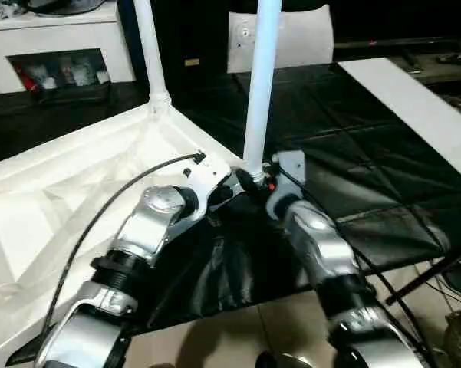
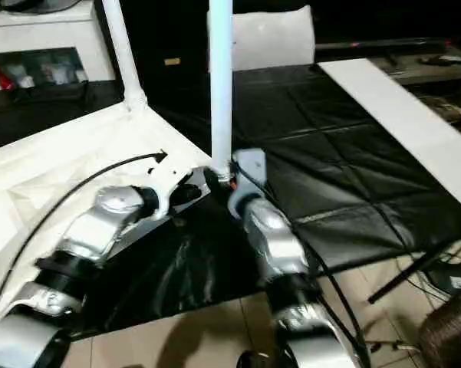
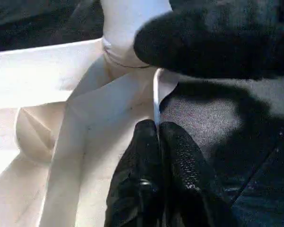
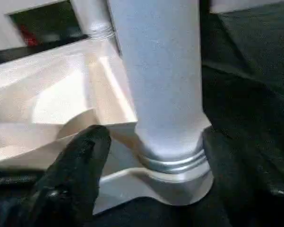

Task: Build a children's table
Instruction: Rotate leg to tighten

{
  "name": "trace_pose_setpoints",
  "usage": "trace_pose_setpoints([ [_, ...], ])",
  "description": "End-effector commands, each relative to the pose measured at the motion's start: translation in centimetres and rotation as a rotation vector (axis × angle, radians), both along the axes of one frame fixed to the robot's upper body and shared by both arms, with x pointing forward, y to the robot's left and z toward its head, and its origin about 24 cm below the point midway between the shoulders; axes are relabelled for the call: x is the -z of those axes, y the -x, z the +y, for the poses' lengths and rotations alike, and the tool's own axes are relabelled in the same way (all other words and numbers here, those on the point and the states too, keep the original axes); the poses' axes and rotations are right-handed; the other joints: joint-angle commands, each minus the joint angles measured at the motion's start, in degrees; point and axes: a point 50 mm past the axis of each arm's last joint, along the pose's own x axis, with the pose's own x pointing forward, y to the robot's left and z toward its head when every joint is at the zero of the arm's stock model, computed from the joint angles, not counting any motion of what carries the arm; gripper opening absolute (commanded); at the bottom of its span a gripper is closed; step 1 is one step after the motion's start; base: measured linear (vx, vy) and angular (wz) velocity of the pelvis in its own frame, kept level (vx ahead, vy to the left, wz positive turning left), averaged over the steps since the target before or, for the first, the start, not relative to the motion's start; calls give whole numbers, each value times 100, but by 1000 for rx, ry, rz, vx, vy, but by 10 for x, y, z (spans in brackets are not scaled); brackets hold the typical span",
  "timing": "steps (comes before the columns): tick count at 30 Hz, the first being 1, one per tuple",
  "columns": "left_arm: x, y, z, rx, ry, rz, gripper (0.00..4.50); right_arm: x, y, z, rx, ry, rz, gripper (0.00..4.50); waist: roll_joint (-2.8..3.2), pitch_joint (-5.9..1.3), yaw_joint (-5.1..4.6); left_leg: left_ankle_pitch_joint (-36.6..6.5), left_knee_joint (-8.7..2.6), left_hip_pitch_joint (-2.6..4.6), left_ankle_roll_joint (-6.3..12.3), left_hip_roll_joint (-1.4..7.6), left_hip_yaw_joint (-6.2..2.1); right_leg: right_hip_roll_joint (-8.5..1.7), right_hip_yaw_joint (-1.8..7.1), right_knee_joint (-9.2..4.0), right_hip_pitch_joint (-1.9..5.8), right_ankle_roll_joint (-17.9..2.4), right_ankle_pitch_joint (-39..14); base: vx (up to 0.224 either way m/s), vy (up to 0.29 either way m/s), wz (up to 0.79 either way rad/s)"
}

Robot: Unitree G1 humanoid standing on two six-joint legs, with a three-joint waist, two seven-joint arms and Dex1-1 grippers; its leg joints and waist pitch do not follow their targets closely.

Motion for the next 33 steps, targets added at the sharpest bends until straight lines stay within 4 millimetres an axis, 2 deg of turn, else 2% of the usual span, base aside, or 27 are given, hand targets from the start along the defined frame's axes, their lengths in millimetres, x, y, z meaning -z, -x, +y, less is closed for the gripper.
trace_pose_setpoints([
  [1,-2,6,-3,102,2,2,0,-2,5,-6,-49,-1,-23,386,-25,-524,87,865,-222,-147,1044,-83,89,-310,455,-146,616,-909,104,0,0,0],
  [2,-1,7,0,121,-6,12,0,-3,7,-12,-66,4,-37,386,-34,-509,102,780,-230,-134,1021,-84,99,-303,455,-168,602,-883,-27,0,0,0],
  [3,0,8,2,129,-11,19,0,-3,8,-15,-77,8,-45,393,-19,-490,133,572,-250,-132,940,-66,107,-308,445,-206,609,-779,-406,0,0,0],
  [4,0,10,9,173,-31,32,0,-6,10,-29,-102,28,-70,403,9,-468,166,330,-268,-128,812,-61,117,-305,432,-276,615,-583,-872,0,0,0],
  [6,1,10,14,198,-48,42,0,-9,12,-36,-132,39,-93,423,18,-446,201,41,-301,-102,610,-35,127,-294,423,-359,603,-313,-1413,0,0,0],
  [7,1,11,16,219,-54,49,0,-11,13,-41,-147,48,-102,430,16,-402,215,-257,-321,-61,471,-48,155,-274,404,-456,565,-134,-1870,-51,-16,-3],
  [8,1,12,20,249,-68,57,0,-14,15,-46,-172,57,-114,437,9,-379,227,-430,-326,-38,412,-70,164,-260,379,-515,556,-11,-2175,-51,-16,-3],
  [9,1,13,23,269,-77,62,0,-16,16,-50,-189,64,-121,445,9,-368,243,-659,-329,-15,337,-99,166,-254,354,-582,551,224,-2616,0,0,0],
  [11,1,18,28,369,-97,78,0,-19,21,-57,-255,80,-134,445,-1,-366,248,-837,-315,20,287,-128,168,-227,297,-662,515,464,-2957,0,0,0],
  [12,0,21,30,428,-103,83,0,-20,24,-60,-284,96,-135,445,-6,-379,251,-846,-319,8,294,-128,161,-214,282,-674,523,561,-2969,0,0,0],
  [13,1,22,33,454,-120,96,0,-20,27,-61,-309,117,-134,445,-17,-385,257,-819,-327,-3,305,-121,151,-212,277,-675,534,583,-2921,0,0,0],
  [14,1,23,35,464,-132,105,0,-19,29,-62,-324,130,-132,445,12,-390,263,-803,-344,8,298,-81,136,-219,282,-666,528,547,-2804,0,0,0],
  [15,1,22,36,468,-147,106,0,-19,30,-63,-333,143,-127,445,12,-384,252,-820,-356,30,284,-50,131,-222,274,-669,515,430,-2723,0,0,0],
  [16,1,23,38,492,-162,95,0,-17,34,-62,-367,151,-110,445,25,-378,245,-863,-363,44,267,-39,127,-228,263,-668,517,371,-2718,0,0,0],
  [17,-1,21,40,493,-168,77,0,-14,40,-61,-409,142,-86,445,24,-341,239,-1021,-362,66,271,-60,128,-210,243,-719,508,370,-2839,0,0,0],
  [18,-2,19,41,483,-171,57,0,-13,48,-59,-458,128,-63,445,19,-346,245,-1107,-367,89,257,-61,127,-226,242,-720,515,403,-2914,0,0,0],
  [19,-2,17,43,446,-166,46,0,-11,56,-57,-507,126,-50,445,14,-362,263,-1085,-383,78,259,-39,114,-240,248,-706,553,424,-2844,0,0,0],
  [21,-2,16,44,407,-160,52,0,-9,61,-55,-533,139,-42,445,19,-377,273,-1030,-417,69,241,7,94,-263,257,-683,577,351,-2679,0,0,0],
  [23,-1,16,43,371,-110,78,0,-9,67,-53,-554,128,-34,445,3,-388,266,-946,-416,48,218,-2,98,-275,274,-664,592,287,-2563,0,0,0],
  [24,-1,17,43,366,-92,90,0,-9,68,-52,-558,127,-33,445,47,-381,288,-900,-412,60,209,-12,104,-288,286,-664,582,251,-2567,0,0,0],
  [25,-1,17,43,366,-92,90,0,-9,68,-52,-558,127,-33,445,28,-378,276,-901,-414,49,210,-8,106,-289,292,-673,586,252,-2585,0,0,0],
  [26,-1,18,42,363,-73,98,44,-8,70,-51,-570,135,-33,450,9,-383,282,-890,-411,47,211,-20,106,-287,284,-674,595,271,-2612,0,0,0],
  [28,-1,20,42,363,-50,100,54,-6,72,-51,-556,147,-2,450,11,-372,281,-866,-410,38,213,-32,104,-283,279,-681,598,299,-2652,0,0,0],
  [29,0,19,43,358,-39,110,60,-5,73,-51,-563,145,12,450,-9,-381,284,-834,-402,33,219,-39,110,-284,276,-681,598,318,-2657,0,0,0],
  [33,0,16,45,333,-50,90,98,-5,74,-49,-574,145,7,450,1,-389,289,-752,-410,18,237,-26,100,-279,285,-659,602,308,-2519,0,0,0],
])
